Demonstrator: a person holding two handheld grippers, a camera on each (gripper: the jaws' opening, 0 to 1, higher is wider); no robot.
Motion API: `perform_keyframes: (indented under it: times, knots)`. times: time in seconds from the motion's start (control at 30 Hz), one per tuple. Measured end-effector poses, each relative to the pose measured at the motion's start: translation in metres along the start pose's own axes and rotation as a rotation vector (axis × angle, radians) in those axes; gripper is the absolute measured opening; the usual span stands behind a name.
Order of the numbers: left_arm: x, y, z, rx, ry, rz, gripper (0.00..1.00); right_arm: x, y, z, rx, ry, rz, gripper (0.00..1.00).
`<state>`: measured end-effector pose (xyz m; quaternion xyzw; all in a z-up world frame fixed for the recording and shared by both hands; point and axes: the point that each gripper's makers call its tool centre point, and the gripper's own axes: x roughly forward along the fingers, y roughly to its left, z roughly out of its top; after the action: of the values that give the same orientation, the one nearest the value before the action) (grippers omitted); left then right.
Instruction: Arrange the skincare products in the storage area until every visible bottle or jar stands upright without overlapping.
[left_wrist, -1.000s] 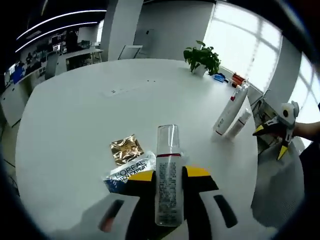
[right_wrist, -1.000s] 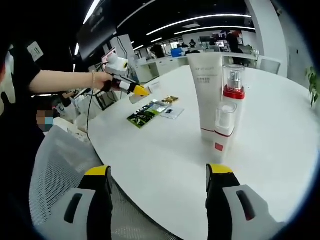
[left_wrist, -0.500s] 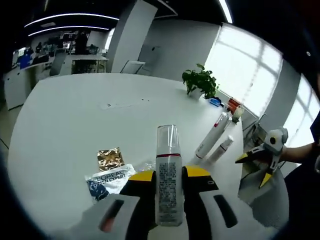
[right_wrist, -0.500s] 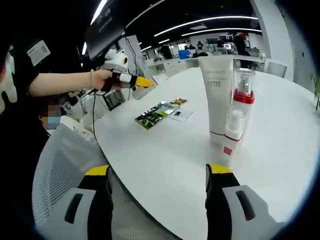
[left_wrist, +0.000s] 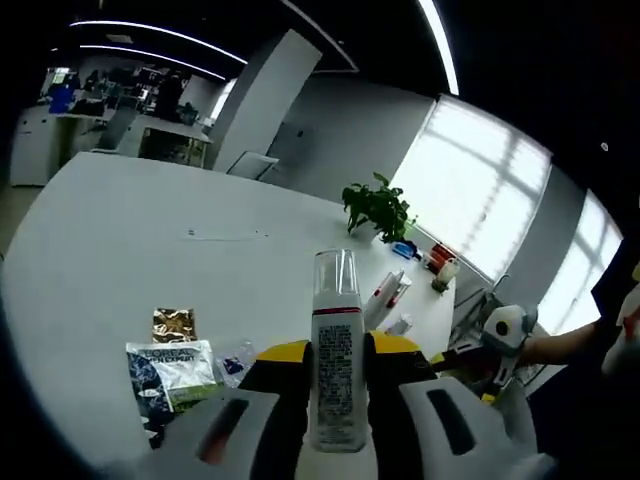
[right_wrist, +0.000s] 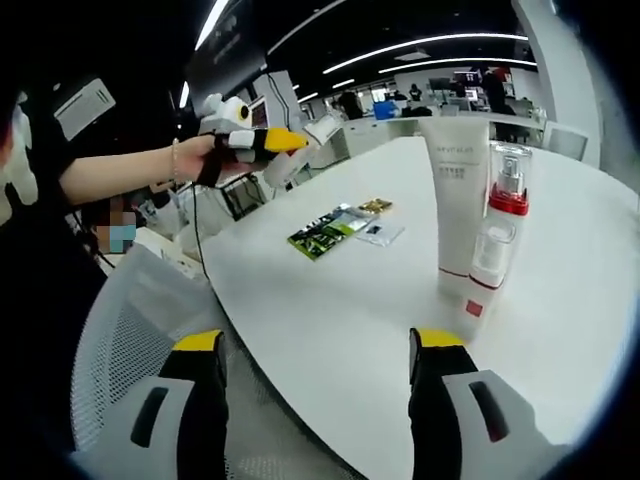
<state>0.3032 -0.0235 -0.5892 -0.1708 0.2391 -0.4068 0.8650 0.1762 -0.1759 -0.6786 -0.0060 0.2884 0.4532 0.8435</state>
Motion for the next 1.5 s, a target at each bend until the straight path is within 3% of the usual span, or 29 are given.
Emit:
perform_keyframes:
  times: [0.23, 0.43, 0.6, 0.87, 1.1, 1.23, 1.5]
  knots:
    - [0.0, -0.037, 0.002, -0.106, -0.094, -0.088, 0.26, 0.007, 0.018, 0.019, 0.05, -0.082, 0.072, 0.71]
    - [0.001, -0.056, -0.001, -0.17, -0.139, -0.137, 0.25, 0.015, 0.045, 0.044, 0.071, -0.144, 0.142, 0.7]
    - [0.002, -0.078, -0.009, -0.158, -0.129, -0.191, 0.25, 0.018, 0.054, 0.06, 0.107, -0.191, 0.186, 0.69]
    - [-0.002, -0.124, -0.005, -0.187, -0.217, -0.299, 0.25, 0.017, 0.074, 0.085, 0.149, -0.256, 0.258, 0.64]
    - [-0.001, -0.146, -0.008, -0.184, -0.236, -0.35, 0.25, 0.008, 0.078, 0.108, 0.2, -0.325, 0.328, 0.54]
    - [0.001, -0.154, -0.012, -0.19, -0.238, -0.364, 0.25, 0.009, 0.077, 0.11, 0.191, -0.328, 0.328, 0.53]
    - [0.003, -0.161, -0.019, -0.2, -0.237, -0.374, 0.25, 0.005, 0.08, 0.12, 0.218, -0.363, 0.37, 0.4]
